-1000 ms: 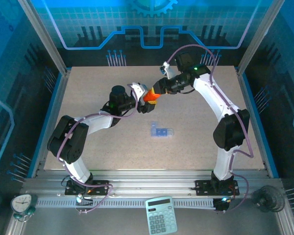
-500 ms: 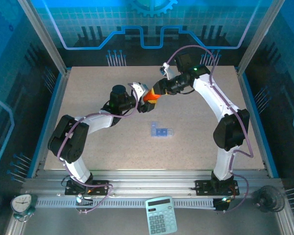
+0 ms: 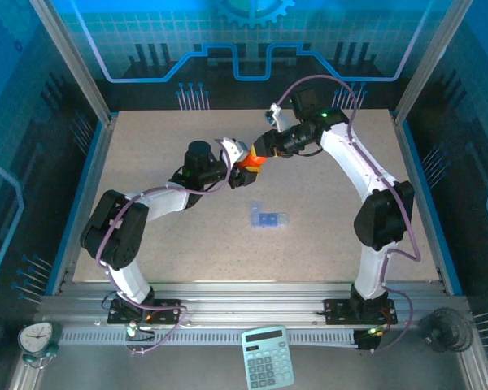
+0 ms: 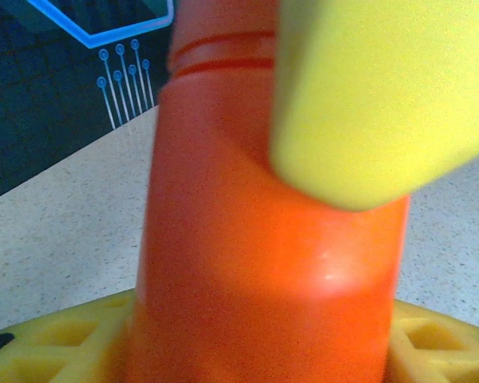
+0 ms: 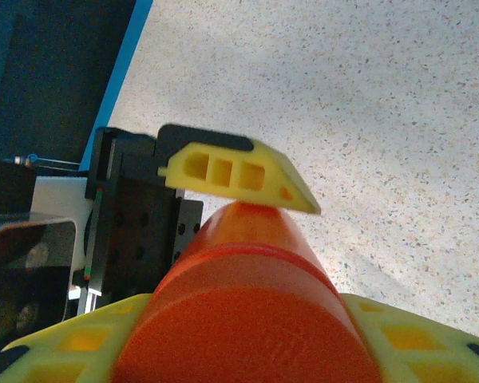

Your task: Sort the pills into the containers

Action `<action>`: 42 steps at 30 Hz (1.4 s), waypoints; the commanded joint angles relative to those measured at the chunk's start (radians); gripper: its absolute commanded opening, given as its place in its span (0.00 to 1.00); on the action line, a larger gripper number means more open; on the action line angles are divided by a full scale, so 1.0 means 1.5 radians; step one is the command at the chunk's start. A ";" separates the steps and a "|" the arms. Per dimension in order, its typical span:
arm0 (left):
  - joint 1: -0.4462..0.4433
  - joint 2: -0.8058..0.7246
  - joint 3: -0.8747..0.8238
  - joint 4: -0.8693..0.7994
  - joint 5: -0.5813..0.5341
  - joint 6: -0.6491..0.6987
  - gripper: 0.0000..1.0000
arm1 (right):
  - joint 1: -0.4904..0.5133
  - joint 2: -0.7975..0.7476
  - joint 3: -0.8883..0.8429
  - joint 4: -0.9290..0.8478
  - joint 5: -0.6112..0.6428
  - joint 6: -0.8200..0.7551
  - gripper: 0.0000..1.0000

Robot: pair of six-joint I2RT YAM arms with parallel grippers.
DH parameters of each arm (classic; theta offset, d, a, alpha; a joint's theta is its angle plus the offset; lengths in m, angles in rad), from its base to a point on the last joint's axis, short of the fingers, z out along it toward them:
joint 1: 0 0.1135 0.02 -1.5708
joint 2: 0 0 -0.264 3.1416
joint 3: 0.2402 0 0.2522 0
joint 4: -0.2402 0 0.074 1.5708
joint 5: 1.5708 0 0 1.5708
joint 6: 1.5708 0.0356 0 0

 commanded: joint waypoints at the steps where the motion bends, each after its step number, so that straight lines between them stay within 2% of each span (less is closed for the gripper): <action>1: -0.002 0.003 0.029 0.001 0.006 -0.023 0.53 | 0.013 -0.026 -0.008 -0.008 -0.027 0.002 0.44; 4: -0.001 0.001 0.038 -0.011 0.004 -0.037 0.46 | 0.010 -0.024 -0.007 -0.007 -0.022 0.004 0.45; 8: -0.001 0.000 0.047 -0.020 -0.001 -0.056 0.44 | 0.002 -0.026 -0.011 0.002 -0.023 0.012 0.45; 15: -0.001 -0.006 0.040 0.022 -0.002 -0.084 0.56 | -0.017 -0.043 -0.059 0.059 -0.068 0.050 0.40; 26: -0.001 -0.010 0.044 0.035 0.001 -0.088 0.66 | -0.026 -0.054 -0.090 0.085 -0.100 0.067 0.38; 42: 0.000 0.002 0.037 -0.008 0.015 -0.065 0.67 | -0.031 -0.058 -0.097 0.095 -0.109 0.075 0.38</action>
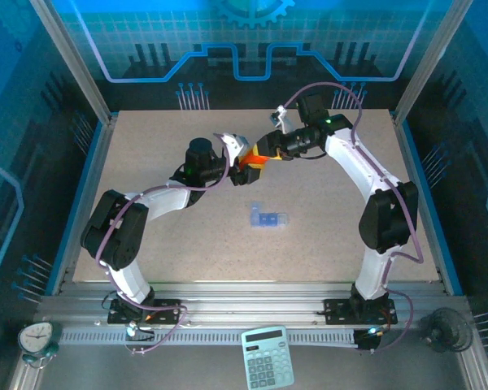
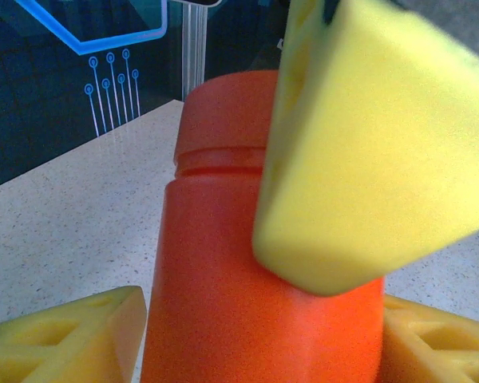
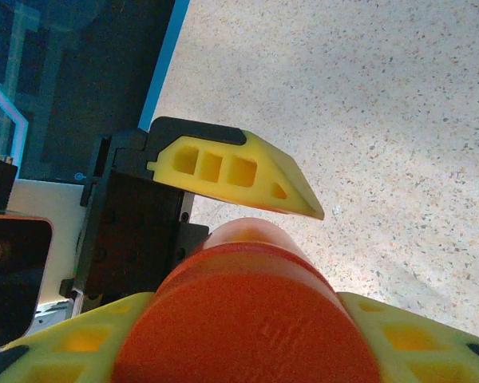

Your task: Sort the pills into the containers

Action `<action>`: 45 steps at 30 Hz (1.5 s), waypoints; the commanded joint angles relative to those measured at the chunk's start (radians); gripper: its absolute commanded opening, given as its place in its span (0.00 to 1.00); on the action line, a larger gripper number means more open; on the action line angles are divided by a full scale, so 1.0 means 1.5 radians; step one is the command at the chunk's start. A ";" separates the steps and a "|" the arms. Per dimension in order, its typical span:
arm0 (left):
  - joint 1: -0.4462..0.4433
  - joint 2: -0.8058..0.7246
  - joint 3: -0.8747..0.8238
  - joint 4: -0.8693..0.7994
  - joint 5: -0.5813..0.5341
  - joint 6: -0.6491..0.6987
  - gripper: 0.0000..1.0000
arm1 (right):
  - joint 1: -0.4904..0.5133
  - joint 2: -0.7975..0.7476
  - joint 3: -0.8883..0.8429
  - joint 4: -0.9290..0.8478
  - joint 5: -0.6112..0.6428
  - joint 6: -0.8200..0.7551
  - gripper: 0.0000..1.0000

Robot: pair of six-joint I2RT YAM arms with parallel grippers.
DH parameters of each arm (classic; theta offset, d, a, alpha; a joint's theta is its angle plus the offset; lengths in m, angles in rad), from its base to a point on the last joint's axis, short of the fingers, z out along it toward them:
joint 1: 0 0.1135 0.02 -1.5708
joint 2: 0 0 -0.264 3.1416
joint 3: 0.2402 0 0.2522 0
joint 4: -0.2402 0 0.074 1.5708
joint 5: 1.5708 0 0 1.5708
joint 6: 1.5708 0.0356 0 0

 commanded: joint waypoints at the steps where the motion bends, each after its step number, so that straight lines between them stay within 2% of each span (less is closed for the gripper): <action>1: 0.005 0.004 0.014 -0.019 0.009 0.014 0.68 | -0.006 -0.030 -0.005 -0.005 -0.035 0.008 0.38; 4: 0.004 0.007 0.013 -0.026 0.010 0.019 0.68 | -0.008 -0.031 -0.006 -0.005 -0.034 0.007 0.38; 9: 0.004 0.010 0.019 -0.037 0.013 0.019 0.62 | -0.008 -0.032 -0.012 -0.002 -0.035 0.009 0.38; 13: 0.004 0.011 0.023 -0.046 0.018 0.019 0.61 | -0.009 -0.032 -0.014 0.000 -0.035 0.009 0.38; 15: 0.005 0.013 0.024 -0.049 0.020 0.018 0.64 | -0.009 -0.032 -0.014 0.001 -0.035 0.011 0.38; 17: 0.005 0.013 0.022 -0.050 0.017 0.019 0.73 | -0.010 -0.032 -0.014 0.001 -0.034 0.011 0.38; 18: 0.005 0.012 0.020 -0.048 0.016 0.019 0.74 | -0.010 -0.032 -0.014 0.001 -0.035 0.011 0.38; 24: 0.005 0.014 0.019 -0.050 0.017 0.022 0.74 | -0.010 -0.030 -0.015 0.002 -0.037 0.013 0.38; 38: 0.005 0.014 0.033 -0.046 0.020 -0.001 0.52 | -0.011 -0.033 -0.025 0.011 -0.039 0.019 0.41; 45: 0.005 0.010 0.037 -0.048 0.018 -0.008 0.37 | -0.018 -0.037 -0.024 0.015 -0.040 0.026 0.51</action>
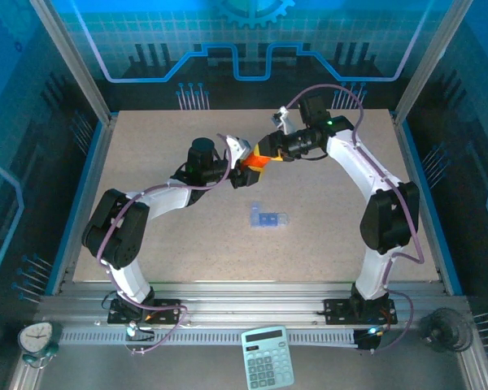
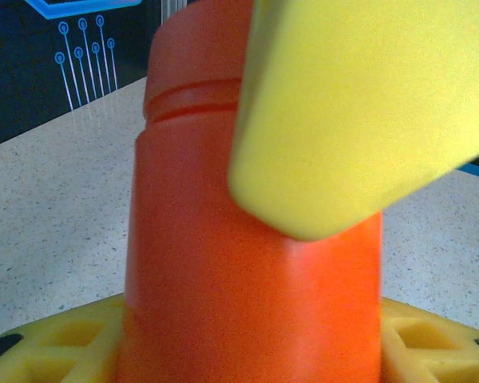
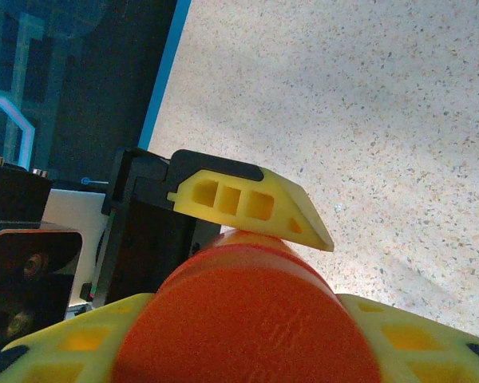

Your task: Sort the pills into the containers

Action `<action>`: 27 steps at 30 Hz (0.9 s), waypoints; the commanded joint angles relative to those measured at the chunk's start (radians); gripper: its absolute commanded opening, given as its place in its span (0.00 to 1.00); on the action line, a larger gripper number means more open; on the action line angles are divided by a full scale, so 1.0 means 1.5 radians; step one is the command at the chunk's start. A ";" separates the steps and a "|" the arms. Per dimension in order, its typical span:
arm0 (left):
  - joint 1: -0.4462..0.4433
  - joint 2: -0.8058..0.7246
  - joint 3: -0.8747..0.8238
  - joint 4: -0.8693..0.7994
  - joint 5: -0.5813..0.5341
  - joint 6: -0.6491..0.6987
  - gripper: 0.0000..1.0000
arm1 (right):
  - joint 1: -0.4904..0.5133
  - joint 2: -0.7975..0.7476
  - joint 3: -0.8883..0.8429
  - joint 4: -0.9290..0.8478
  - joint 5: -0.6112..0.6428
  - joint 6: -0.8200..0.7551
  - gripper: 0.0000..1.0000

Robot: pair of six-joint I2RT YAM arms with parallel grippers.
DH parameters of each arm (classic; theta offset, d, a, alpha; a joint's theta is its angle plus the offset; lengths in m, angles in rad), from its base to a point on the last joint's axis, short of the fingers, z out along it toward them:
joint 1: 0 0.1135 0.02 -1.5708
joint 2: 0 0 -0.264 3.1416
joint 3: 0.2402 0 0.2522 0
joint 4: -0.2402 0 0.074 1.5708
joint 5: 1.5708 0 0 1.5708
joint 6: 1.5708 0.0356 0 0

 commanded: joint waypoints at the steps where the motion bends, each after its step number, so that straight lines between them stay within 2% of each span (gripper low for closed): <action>1: 0.005 0.002 0.026 0.006 -0.011 -0.028 0.36 | -0.010 -0.031 -0.001 -0.003 -0.030 0.007 0.53; 6: 0.006 -0.003 0.032 -0.001 -0.013 -0.035 0.34 | -0.029 -0.049 -0.006 0.007 -0.028 0.016 0.68; 10: 0.005 -0.007 0.037 -0.012 -0.017 -0.037 0.32 | -0.065 -0.094 -0.051 0.073 -0.032 0.066 0.78; 17: 0.005 -0.013 0.058 -0.068 -0.042 -0.025 0.31 | -0.113 -0.160 -0.125 0.167 0.013 0.173 0.82; 27: -0.004 -0.020 0.062 -0.073 -0.072 0.020 0.31 | -0.082 -0.157 -0.137 0.201 0.066 0.232 0.85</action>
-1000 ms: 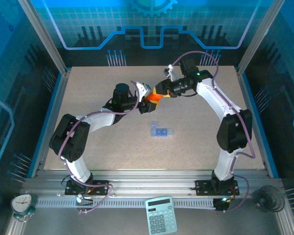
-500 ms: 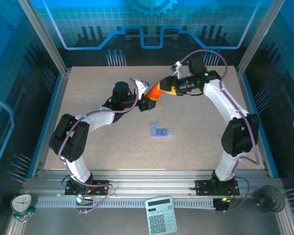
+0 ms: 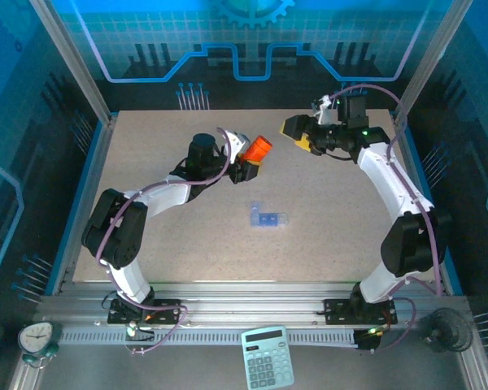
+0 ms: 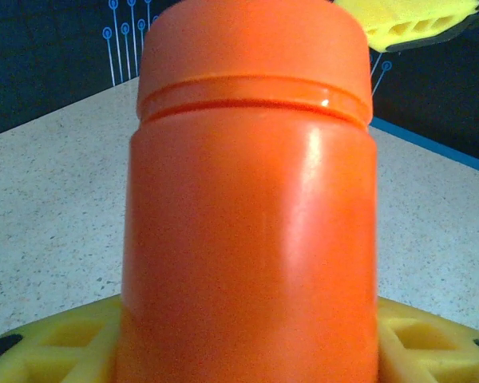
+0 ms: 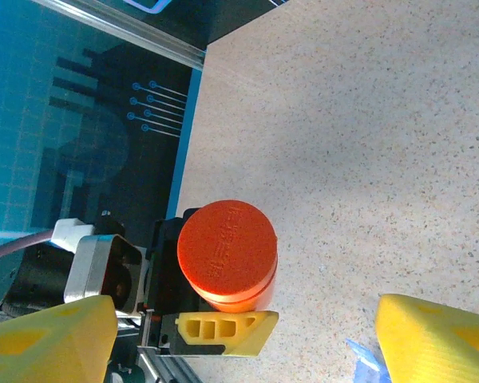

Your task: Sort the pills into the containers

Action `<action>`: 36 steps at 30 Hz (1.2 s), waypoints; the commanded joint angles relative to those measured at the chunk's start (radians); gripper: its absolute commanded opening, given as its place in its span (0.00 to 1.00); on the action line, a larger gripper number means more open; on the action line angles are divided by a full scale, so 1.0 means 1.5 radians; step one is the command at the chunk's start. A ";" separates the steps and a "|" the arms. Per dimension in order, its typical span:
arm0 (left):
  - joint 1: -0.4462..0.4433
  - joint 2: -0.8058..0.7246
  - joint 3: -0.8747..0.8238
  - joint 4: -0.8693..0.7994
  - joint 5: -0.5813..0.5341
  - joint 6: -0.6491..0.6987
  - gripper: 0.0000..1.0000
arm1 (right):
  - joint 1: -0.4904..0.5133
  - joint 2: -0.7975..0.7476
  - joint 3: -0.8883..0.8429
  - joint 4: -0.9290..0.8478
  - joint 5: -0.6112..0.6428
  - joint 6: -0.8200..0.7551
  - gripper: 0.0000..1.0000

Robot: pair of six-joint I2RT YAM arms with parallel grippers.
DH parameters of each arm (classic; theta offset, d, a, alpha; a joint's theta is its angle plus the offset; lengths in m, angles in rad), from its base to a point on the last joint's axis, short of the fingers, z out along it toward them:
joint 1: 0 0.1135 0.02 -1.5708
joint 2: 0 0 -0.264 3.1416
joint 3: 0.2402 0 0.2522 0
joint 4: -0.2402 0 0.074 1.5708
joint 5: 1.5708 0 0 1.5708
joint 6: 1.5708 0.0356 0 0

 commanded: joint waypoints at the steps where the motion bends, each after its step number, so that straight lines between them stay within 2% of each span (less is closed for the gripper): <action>1: -0.008 -0.019 0.028 0.003 -0.008 0.033 0.31 | 0.022 0.005 0.009 0.026 0.017 0.026 0.85; 13: -0.022 -0.016 0.038 0.000 -0.008 0.047 0.31 | 0.067 0.057 0.029 0.027 0.027 0.025 0.85; 19: -0.023 -0.015 0.039 -0.004 -0.008 0.050 0.31 | 0.081 0.072 0.035 0.032 0.018 0.027 0.80; 23: -0.024 -0.014 0.040 -0.005 -0.008 0.050 0.31 | 0.088 0.078 0.039 0.033 0.013 0.027 0.73; 28: -0.024 -0.012 0.043 -0.005 -0.006 0.047 0.31 | 0.090 0.080 0.035 0.038 0.005 0.025 0.57; 32: -0.023 -0.009 0.043 0.004 -0.002 0.036 0.30 | 0.089 0.081 0.033 0.040 0.000 0.011 0.50; 36: -0.023 -0.010 0.047 0.004 0.018 0.009 0.22 | 0.087 0.073 0.024 0.058 -0.010 -0.073 0.46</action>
